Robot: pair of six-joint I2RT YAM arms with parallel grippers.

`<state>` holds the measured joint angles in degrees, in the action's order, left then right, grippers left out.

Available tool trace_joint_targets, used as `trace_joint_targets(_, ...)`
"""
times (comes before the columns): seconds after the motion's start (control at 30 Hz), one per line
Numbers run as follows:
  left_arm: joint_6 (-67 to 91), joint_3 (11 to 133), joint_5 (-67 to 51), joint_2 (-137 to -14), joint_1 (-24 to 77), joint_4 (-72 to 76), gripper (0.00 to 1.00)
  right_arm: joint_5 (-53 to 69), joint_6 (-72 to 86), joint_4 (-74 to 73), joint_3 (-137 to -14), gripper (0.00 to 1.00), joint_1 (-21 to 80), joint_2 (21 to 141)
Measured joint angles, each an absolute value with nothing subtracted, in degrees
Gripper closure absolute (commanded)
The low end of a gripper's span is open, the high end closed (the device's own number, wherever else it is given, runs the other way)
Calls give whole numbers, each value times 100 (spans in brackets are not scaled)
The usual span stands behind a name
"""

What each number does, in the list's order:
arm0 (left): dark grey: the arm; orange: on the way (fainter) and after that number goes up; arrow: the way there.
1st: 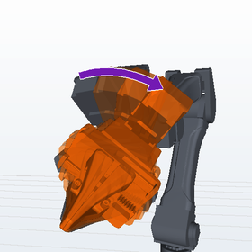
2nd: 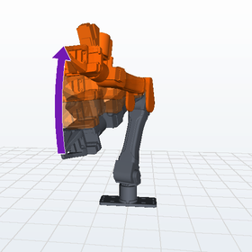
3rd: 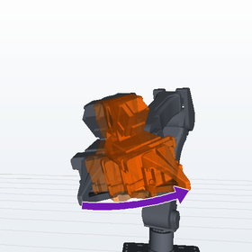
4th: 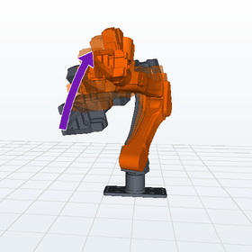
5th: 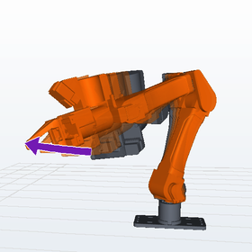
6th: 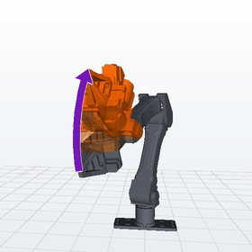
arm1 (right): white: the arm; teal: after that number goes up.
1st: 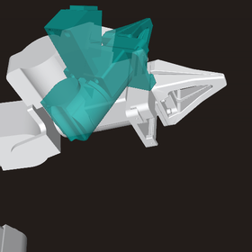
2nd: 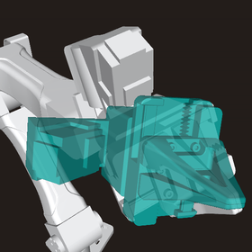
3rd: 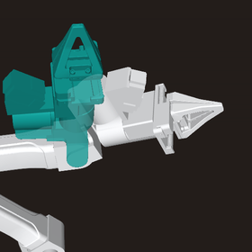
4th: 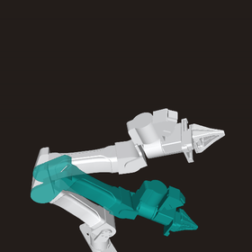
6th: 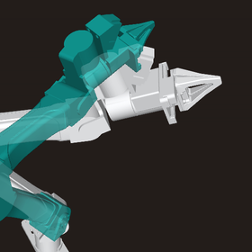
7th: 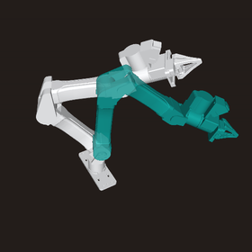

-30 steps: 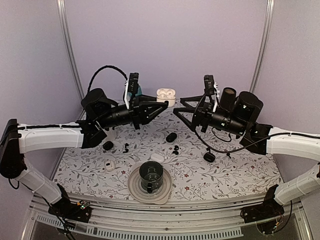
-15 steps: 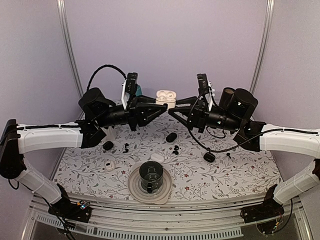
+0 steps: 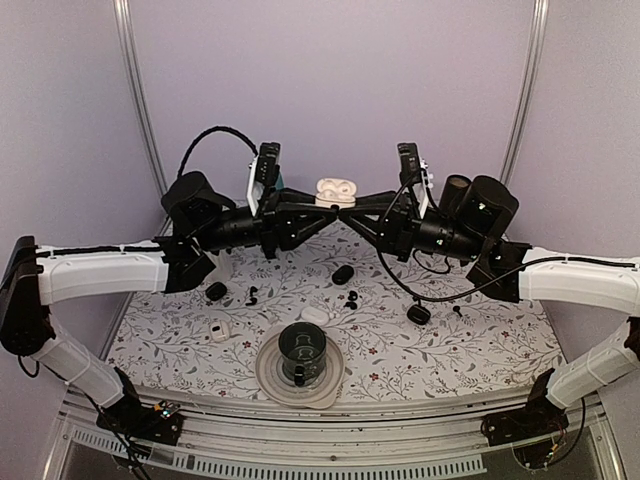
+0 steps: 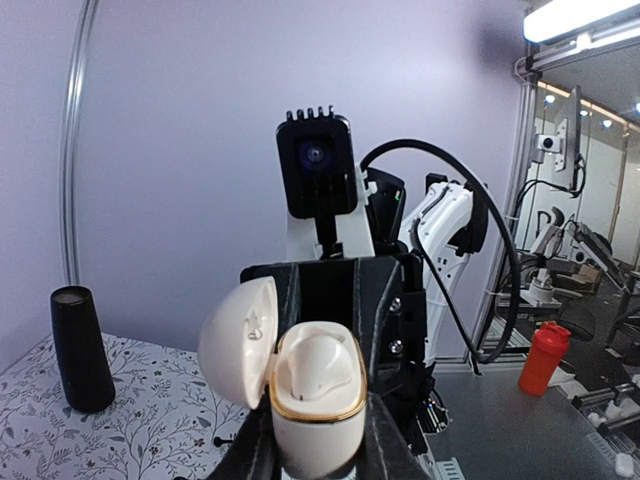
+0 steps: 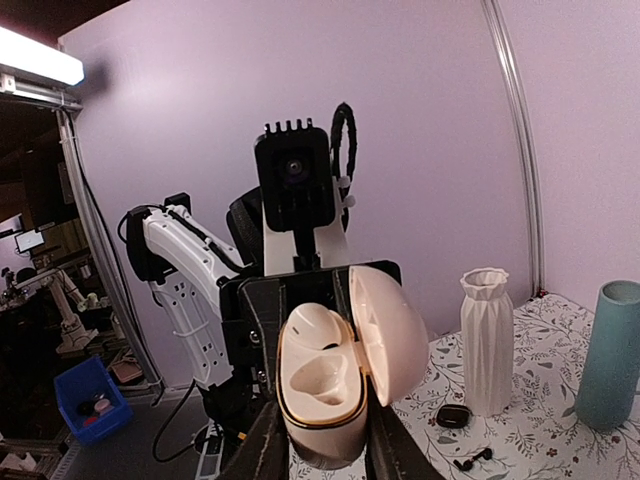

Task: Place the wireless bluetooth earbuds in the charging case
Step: Pass from the left arm to the right, then pick up the right earbud from the center of the board.

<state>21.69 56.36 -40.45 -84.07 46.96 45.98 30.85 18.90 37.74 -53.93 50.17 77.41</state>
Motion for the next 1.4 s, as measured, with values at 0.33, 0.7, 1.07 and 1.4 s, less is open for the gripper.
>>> trace_joint_targets(0.33, 2174, 5756, -4064, -8490, 4670, 4525, 98, 3120, 1940, 3822, -5395, 96, 4971, 7765)
trace_joint_targets(0.7, 2126, 5791, -3940, -8510, 4659, 4449, 54, 3022, 1933, 3824, -5393, 97, 4967, 7762)
trace_joint_targets(1.07, 1953, 5404, -3352, -8211, 4641, 4222, 45, 2871, 1905, 3778, -5328, 97, 4978, 7754)
trace_joint_targets(1.4, 1837, 4554, -2600, -7277, 4416, 3551, 48, 2630, 1820, 3730, -5277, 97, 4980, 7723)
